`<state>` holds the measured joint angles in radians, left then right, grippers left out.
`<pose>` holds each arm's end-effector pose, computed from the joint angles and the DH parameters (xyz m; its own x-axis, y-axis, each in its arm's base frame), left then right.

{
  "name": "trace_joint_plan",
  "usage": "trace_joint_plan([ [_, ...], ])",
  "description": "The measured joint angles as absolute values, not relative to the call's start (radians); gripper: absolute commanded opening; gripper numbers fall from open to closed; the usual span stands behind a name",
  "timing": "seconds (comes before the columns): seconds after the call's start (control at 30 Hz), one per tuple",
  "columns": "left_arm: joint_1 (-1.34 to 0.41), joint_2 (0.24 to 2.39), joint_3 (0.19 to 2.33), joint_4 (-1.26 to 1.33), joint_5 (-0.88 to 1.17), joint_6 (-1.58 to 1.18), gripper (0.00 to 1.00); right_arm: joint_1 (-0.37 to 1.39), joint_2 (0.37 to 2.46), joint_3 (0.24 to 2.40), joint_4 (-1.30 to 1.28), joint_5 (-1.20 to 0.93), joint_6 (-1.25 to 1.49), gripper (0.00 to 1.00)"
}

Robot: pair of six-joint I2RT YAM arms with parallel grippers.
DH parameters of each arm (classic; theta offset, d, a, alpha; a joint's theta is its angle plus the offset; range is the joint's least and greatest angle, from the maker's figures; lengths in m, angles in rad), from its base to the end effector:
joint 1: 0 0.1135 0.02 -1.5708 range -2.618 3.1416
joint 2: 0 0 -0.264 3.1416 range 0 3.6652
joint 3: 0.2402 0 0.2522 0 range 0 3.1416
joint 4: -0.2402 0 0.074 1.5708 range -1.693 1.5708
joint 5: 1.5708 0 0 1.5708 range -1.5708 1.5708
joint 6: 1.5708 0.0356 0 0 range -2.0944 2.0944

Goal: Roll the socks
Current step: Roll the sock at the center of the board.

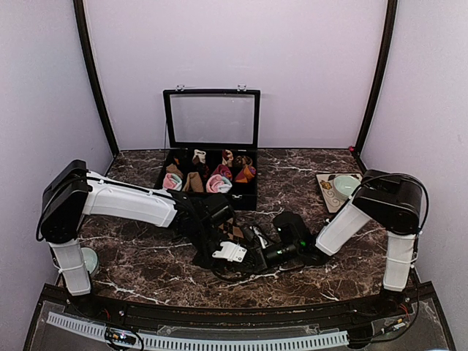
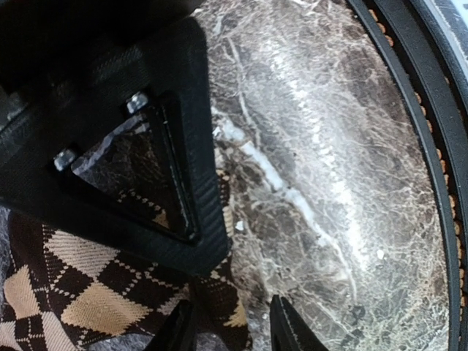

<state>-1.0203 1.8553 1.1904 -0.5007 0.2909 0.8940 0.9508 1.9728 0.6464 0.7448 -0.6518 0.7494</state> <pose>0.1830 -0.3177 0.1636 0.3815 0.8061 -0.4524 0.9232 -0.3571 0.1422 0.1720 0.2781 0.0771 -0.8751 -0.2937 -0.3847 -0.4719 0.3407 0.8132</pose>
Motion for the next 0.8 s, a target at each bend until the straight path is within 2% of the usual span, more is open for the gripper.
trace_joint_plan([
  [0.17,-1.019,1.874,1.191,-0.474,0.285,0.883,0.37,0.951,1.977,0.649,0.729,-0.651,0.746,0.00],
  [0.23,-1.019,1.877,1.193,-0.464,0.282,0.880,0.26,0.951,1.977,0.649,0.728,-0.651,0.744,0.00],
  [0.33,-1.019,1.891,1.205,-0.463,0.286,0.874,0.00,0.951,1.977,0.648,0.729,-0.651,0.743,0.00],
  [0.6,-1.003,1.942,1.275,-0.542,0.335,0.852,0.00,0.952,1.971,0.645,0.730,-0.642,0.739,0.01],
  [0.73,-0.978,1.972,1.311,-0.588,0.398,0.844,0.00,0.960,1.946,0.612,0.765,-0.595,0.725,0.17],
  [0.8,-0.965,2.003,1.347,-0.615,0.441,0.836,0.00,0.961,1.910,0.564,0.782,-0.559,0.706,0.38],
])
